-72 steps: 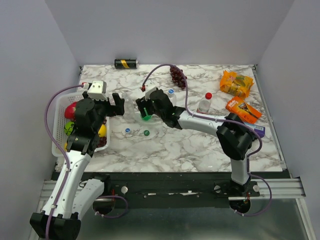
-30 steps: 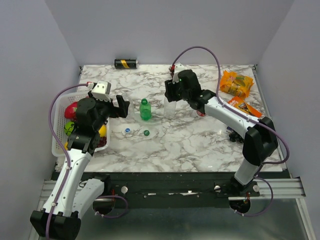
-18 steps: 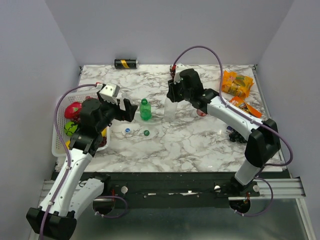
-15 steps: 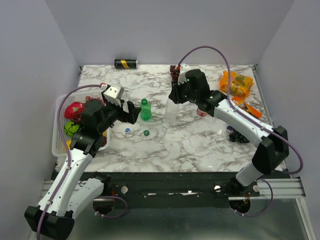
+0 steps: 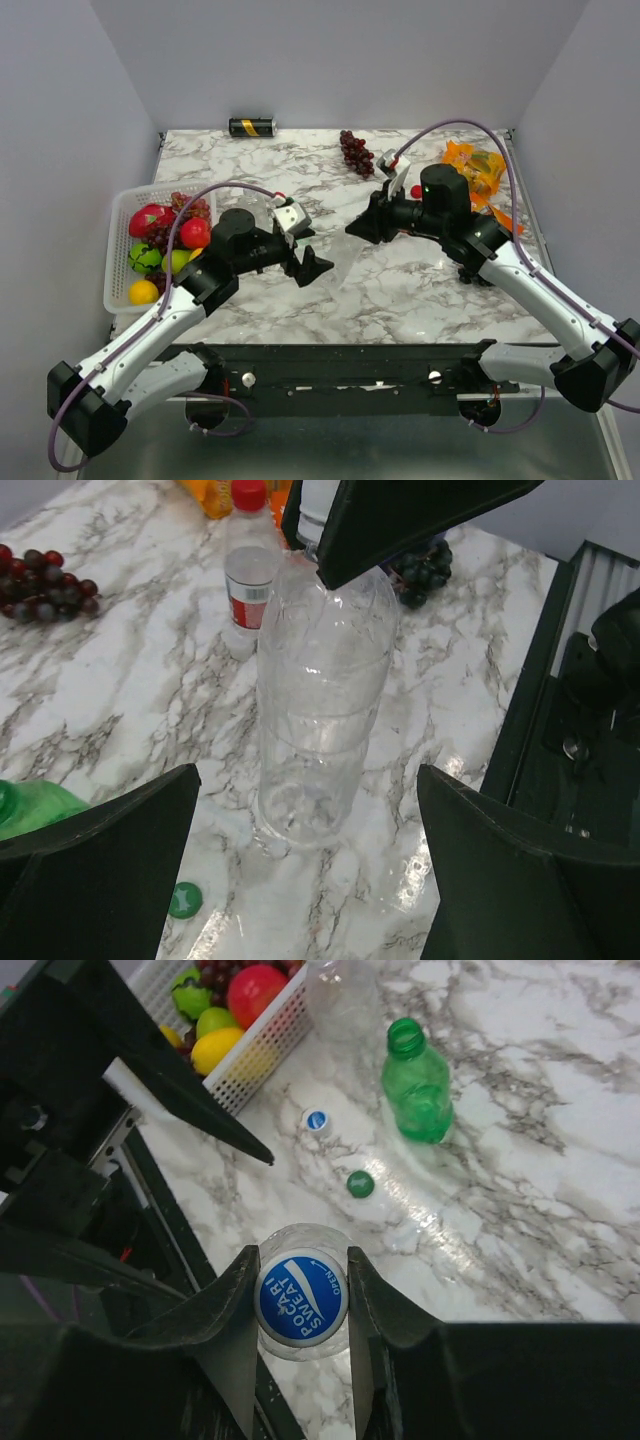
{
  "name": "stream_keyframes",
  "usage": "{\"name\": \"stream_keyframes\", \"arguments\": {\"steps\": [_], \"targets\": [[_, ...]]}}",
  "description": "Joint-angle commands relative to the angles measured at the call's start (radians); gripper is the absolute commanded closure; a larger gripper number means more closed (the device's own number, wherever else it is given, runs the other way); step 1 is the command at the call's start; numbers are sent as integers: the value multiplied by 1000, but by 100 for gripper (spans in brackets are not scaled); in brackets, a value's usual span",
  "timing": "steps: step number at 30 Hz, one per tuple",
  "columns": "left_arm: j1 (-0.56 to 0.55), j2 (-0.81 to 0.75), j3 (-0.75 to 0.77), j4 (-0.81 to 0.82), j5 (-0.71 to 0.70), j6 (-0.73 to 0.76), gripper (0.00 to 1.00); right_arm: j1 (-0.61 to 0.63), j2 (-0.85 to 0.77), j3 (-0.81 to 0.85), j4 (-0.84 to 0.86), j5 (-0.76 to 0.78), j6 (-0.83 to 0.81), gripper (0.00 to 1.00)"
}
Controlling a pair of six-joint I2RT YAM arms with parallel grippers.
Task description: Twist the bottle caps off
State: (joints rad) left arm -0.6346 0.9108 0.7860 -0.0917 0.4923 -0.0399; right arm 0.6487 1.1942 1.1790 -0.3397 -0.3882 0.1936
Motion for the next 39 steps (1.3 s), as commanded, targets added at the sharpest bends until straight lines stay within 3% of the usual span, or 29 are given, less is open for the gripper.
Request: {"name": "stream_keyframes", "arguments": {"steps": [1, 17, 19, 25, 26, 28, 29, 30, 31, 33, 39], "targets": [[-71, 25, -27, 32, 25, 61, 1, 5, -45, -48, 25, -169, 33, 81], [-152, 128, -48, 63, -31, 52, 2, 5, -28, -122, 172, -318, 101, 83], [-152, 151, -42, 72, -20, 44, 6, 5, -33, -136, 194, -319, 115, 83], [-154, 200, -28, 84, 25, -6, 34, 5, -38, -154, 255, -334, 153, 82], [-154, 200, -28, 83, 19, 1, 44, 5, -36, -154, 255, -334, 153, 80], [-154, 192, -30, 76, -6, 3, 52, 5, -31, -156, 255, -322, 153, 71], [-154, 188, -34, 75, -9, 8, 55, 6, -33, -163, 255, -313, 153, 64], [-154, 185, -36, 75, -14, 11, 57, 5, -35, -166, 255, -301, 153, 46], [-154, 177, -37, 75, -23, 12, 58, 5, -42, -170, 255, -270, 155, 37], [-154, 172, -41, 73, -34, 17, 60, 5, -51, -180, 258, -241, 161, 25], [-154, 177, -33, 47, -93, 17, 64, 5, -100, -232, 330, -109, 228, 23]]}}
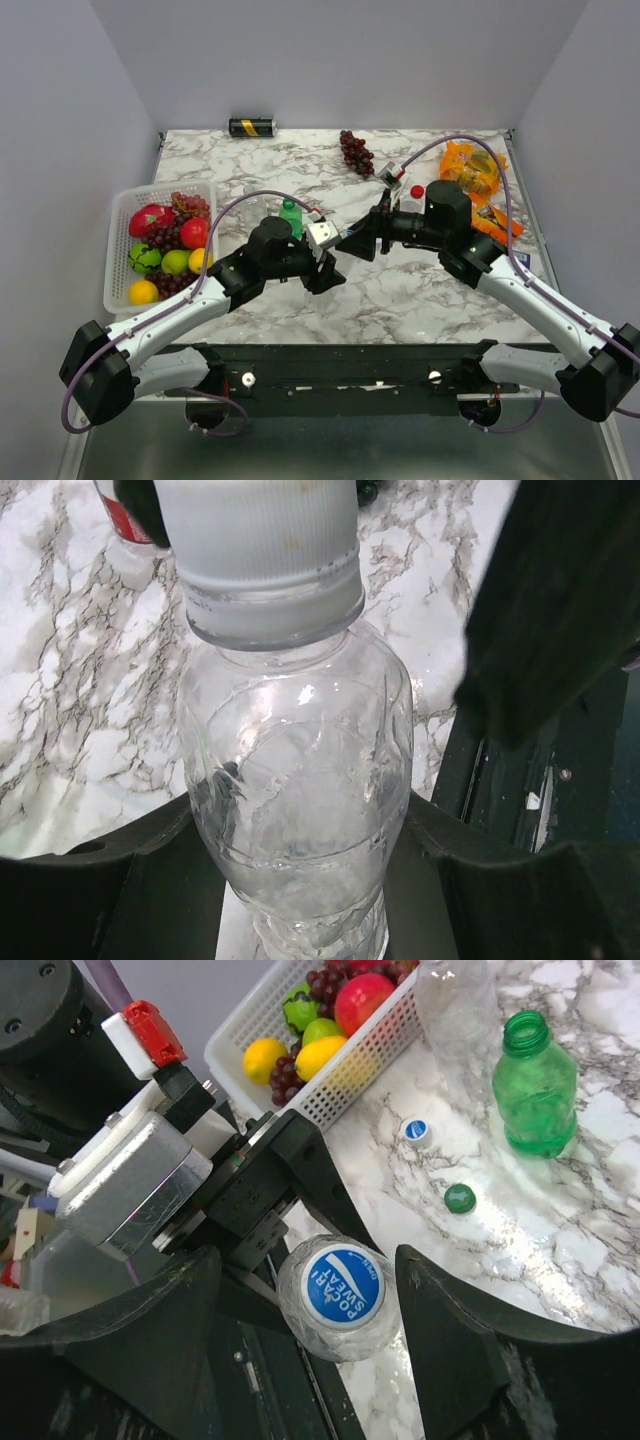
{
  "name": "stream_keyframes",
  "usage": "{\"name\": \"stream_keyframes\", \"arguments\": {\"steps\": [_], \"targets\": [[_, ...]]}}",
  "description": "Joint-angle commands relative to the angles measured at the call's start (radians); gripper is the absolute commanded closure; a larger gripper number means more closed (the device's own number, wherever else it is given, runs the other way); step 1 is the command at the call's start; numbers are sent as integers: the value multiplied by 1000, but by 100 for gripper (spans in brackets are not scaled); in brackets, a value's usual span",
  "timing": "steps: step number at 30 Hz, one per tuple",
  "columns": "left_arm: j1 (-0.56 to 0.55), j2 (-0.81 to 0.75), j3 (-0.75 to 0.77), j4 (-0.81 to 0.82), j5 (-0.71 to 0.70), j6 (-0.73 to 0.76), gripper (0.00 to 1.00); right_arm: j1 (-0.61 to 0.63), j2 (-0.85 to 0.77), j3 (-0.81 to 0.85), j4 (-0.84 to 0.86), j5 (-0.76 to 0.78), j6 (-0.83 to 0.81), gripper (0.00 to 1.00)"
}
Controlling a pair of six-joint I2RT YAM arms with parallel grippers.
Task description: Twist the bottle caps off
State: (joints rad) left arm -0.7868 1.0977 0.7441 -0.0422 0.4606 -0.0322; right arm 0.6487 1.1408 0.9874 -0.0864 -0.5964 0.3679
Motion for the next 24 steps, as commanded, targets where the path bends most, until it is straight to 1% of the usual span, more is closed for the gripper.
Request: {"name": "stream_keyframes", "arguments": {"steps": [1, 8, 9, 11, 12, 14, 16, 17, 18, 20, 21, 24], "targets": [[-2, -9, 9, -4, -68, 5, 64, 5, -50, -53, 105, 124, 60, 24], [-2, -7, 14, -5, -89, -8, 66, 6, -39, -75, 108, 121, 71, 32], [-3, -7, 15, -5, -88, -9, 66, 5, -38, -78, 114, 119, 75, 35], [-3, -9, 15, -8, -89, -9, 66, 5, -33, -79, 122, 101, 78, 37], [-2, -10, 17, -8, -89, -11, 66, 5, -33, -79, 125, 98, 80, 40], [-3, -12, 18, -10, -92, -9, 66, 5, -32, -82, 131, 87, 83, 41], [-2, -13, 18, -8, -91, -6, 66, 5, -27, -81, 131, 80, 80, 45], [-3, -13, 18, -8, -91, -8, 66, 6, -23, -82, 132, 72, 82, 47], [-3, -13, 18, -10, -89, -6, 66, 5, -21, -82, 135, 67, 80, 54], [-2, -13, 17, -12, -82, -2, 66, 5, -13, -85, 146, 44, 80, 57], [-3, -13, 17, -10, -79, -2, 66, 5, -12, -85, 148, 41, 80, 62], [-3, -15, 18, -5, -19, 15, 66, 5, -12, -96, 163, 17, 62, 73]]}}
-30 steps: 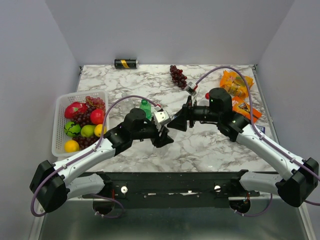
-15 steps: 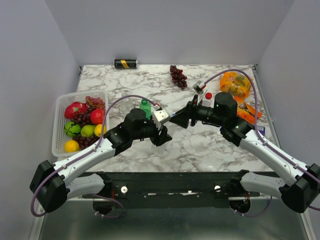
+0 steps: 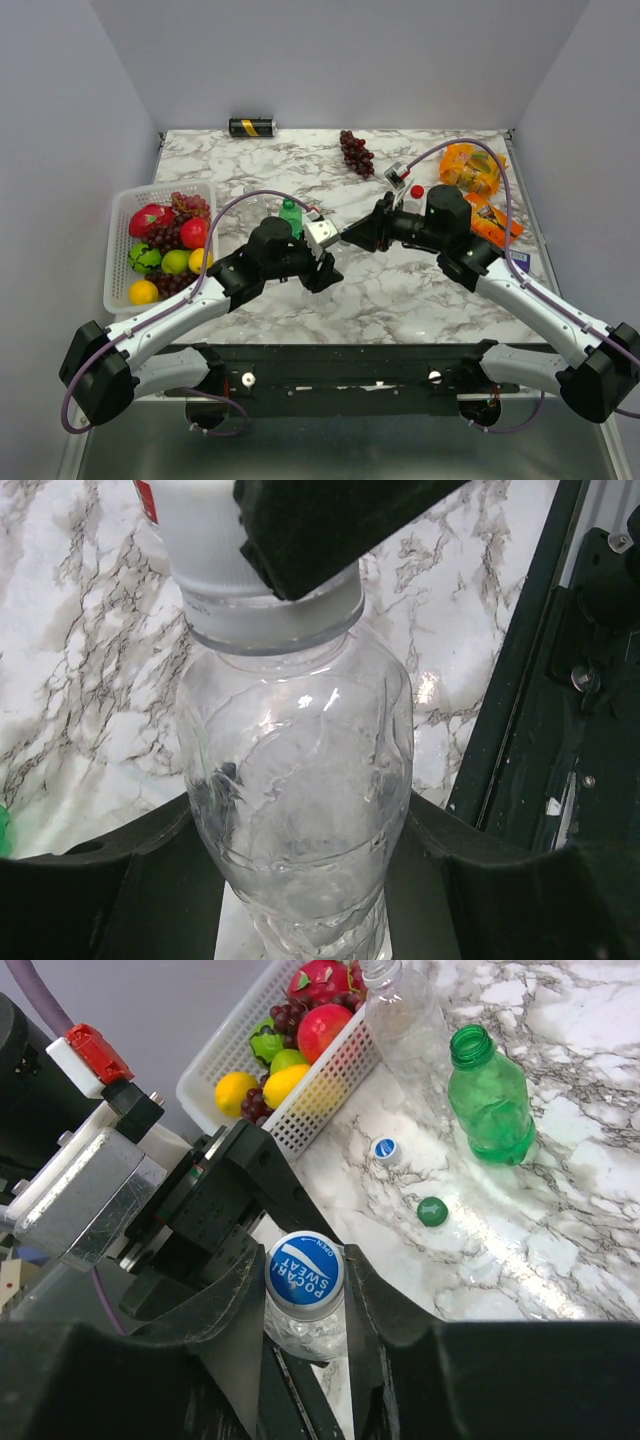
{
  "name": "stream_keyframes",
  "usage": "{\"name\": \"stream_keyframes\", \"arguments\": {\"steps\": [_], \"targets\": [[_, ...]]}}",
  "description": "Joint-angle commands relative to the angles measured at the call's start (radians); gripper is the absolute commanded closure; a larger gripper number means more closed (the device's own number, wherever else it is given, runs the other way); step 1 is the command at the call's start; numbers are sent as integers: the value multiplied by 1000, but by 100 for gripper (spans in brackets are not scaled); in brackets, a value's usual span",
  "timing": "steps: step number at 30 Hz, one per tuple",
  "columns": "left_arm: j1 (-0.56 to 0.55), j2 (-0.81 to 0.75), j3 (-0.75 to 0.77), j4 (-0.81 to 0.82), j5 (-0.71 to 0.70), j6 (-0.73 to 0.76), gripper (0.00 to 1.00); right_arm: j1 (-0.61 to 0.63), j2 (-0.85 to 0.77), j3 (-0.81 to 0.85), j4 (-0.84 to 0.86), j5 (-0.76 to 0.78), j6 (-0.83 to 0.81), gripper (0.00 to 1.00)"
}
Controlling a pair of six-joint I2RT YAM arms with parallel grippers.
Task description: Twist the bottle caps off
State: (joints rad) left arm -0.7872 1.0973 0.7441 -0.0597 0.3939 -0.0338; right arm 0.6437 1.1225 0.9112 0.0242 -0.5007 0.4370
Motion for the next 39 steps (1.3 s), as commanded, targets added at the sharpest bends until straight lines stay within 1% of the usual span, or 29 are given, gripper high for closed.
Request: {"name": "stream_keyframes", "arguments": {"steps": [1, 2, 3, 5, 6, 7, 8, 9, 10, 11, 14, 20, 23, 26, 29, 30, 31, 32, 33, 35, 36, 37, 38, 39], "targets": [[-3, -19, 17, 15, 71, 21, 66, 10, 7, -26, 63, -85, -12, 74], [-1, -20, 15, 18, 92, 23, 66, 10, 5, -37, 72, -107, -33, 77], [-3, -20, 17, 21, 152, 28, 66, 10, -1, -44, 78, -116, -43, 81], [-3, -22, 21, 20, 216, 28, 66, 8, -9, -61, 98, -165, -75, 81], [-3, -22, 24, 17, 280, 28, 66, 8, -13, -64, 103, -186, -86, 82], [-3, -22, 27, 17, 316, 29, 66, 8, -19, -67, 115, -212, -98, 82], [-3, -24, 31, 14, 347, 29, 66, 8, -21, -71, 120, -273, -122, 82], [-1, -20, 41, 2, 374, 55, 66, 8, -23, -77, 126, -304, -136, 82], [-1, -19, 49, -9, 431, 58, 66, 8, -24, -80, 135, -338, -150, 82], [-1, -14, 57, -23, 457, 64, 66, 7, -23, -81, 138, -405, -176, 82], [-1, -4, 87, -78, 554, 89, 66, 7, -18, -95, 157, -525, -221, 82], [0, -14, 115, -140, 649, 113, 67, 7, -24, -109, 154, -683, -306, 80], [0, -5, 124, -157, 683, 118, 67, 7, -29, -113, 151, -728, -334, 77], [0, 6, 127, -160, 695, 118, 67, 7, -36, -118, 143, -725, -345, 75], [0, 3, 126, -161, 649, 121, 68, 8, -47, -118, 135, -669, -334, 71], [0, 3, 124, -169, 628, 129, 68, 7, -52, -117, 132, -644, -327, 68], [0, -5, 124, -170, 561, 130, 68, 7, -64, -114, 131, -613, -316, 64], [0, -11, 121, -172, 531, 130, 68, 8, -72, -112, 129, -554, -298, 59], [-1, -19, 114, -167, 490, 130, 71, 7, -79, -112, 126, -517, -284, 48], [-1, -33, 107, -167, 381, 130, 71, 7, -107, -106, 112, -416, -258, 38], [-3, -37, 104, -167, 347, 130, 70, 7, -115, -104, 103, -392, -256, 29], [-3, -45, 103, -166, 318, 130, 70, 7, -124, -94, 82, -366, -253, 26], [-4, -47, 101, -166, 248, 129, 70, 8, -133, -84, 65, -314, -241, 23], [-7, -51, 97, -166, 217, 129, 70, 7, -144, -77, 50, -290, -236, 18]]}}
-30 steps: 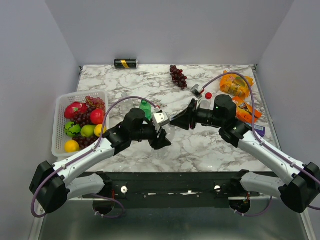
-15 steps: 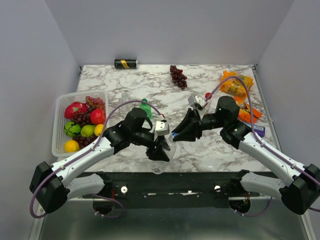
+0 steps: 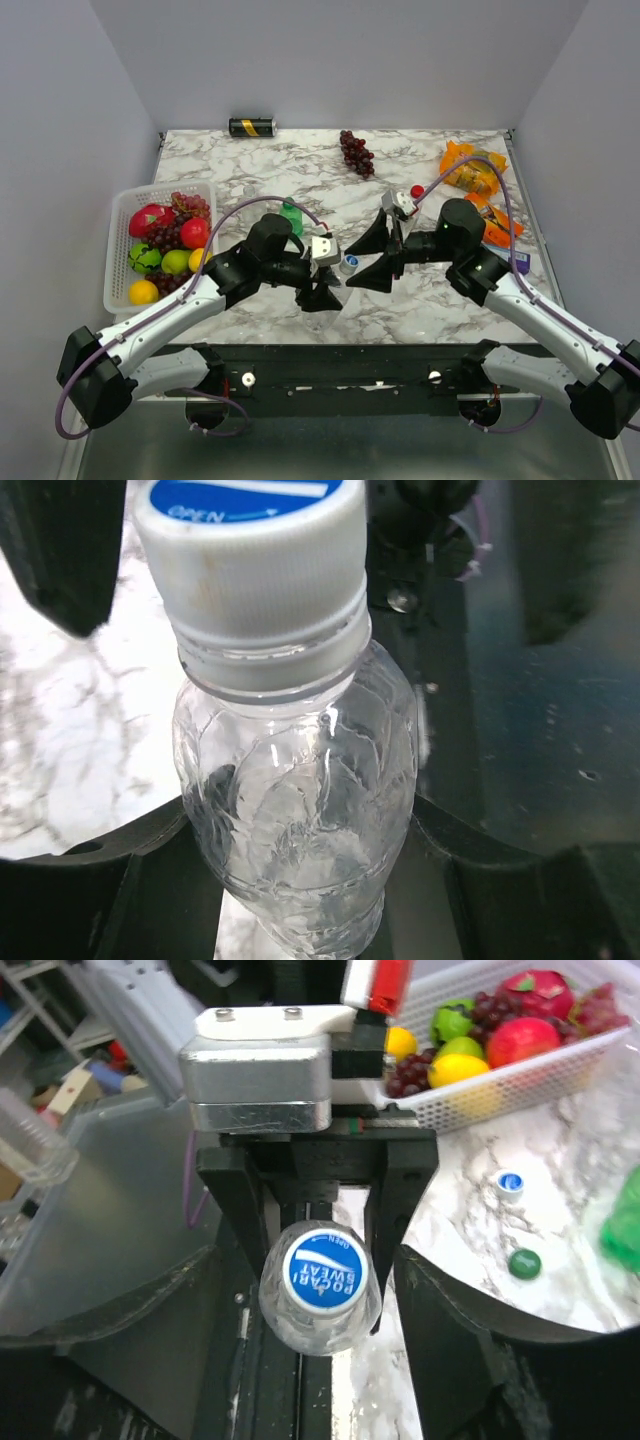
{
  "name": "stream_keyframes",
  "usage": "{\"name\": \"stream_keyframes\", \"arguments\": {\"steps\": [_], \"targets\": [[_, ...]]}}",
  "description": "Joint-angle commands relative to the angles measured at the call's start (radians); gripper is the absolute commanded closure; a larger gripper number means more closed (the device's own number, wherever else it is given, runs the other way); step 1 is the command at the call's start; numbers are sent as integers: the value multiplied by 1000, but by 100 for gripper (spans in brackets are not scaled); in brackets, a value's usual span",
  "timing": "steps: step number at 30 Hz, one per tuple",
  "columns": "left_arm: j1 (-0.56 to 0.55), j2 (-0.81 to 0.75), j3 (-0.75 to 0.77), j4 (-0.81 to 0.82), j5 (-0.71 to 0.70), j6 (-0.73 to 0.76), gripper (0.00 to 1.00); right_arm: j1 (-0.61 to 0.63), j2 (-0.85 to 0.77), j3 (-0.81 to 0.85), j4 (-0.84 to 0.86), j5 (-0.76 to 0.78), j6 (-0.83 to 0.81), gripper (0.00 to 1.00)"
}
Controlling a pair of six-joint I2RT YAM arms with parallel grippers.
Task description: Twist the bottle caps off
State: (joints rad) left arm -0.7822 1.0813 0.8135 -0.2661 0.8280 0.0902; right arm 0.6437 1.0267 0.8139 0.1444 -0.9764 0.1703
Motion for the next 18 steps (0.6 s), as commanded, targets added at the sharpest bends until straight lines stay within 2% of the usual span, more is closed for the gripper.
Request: {"name": "stream_keyframes", "arguments": {"steps": [1, 7, 9, 13, 18], "targets": [[-18, -38, 26, 41, -254, 3, 70, 7, -53, 28, -103, 217, 37, 13], [-55, -43, 13, 34, -507, 3, 69, 7, -56, 96, -196, 485, 164, 13], [-63, -38, 12, 39, -591, -15, 69, 8, -60, 93, -201, 562, 224, 16], [-66, -27, 12, 42, -664, -40, 69, 65, -70, 64, -109, 674, 271, 20], [-68, -17, 12, 50, -662, -56, 69, 132, -11, 82, -89, 823, 290, 21]]}}
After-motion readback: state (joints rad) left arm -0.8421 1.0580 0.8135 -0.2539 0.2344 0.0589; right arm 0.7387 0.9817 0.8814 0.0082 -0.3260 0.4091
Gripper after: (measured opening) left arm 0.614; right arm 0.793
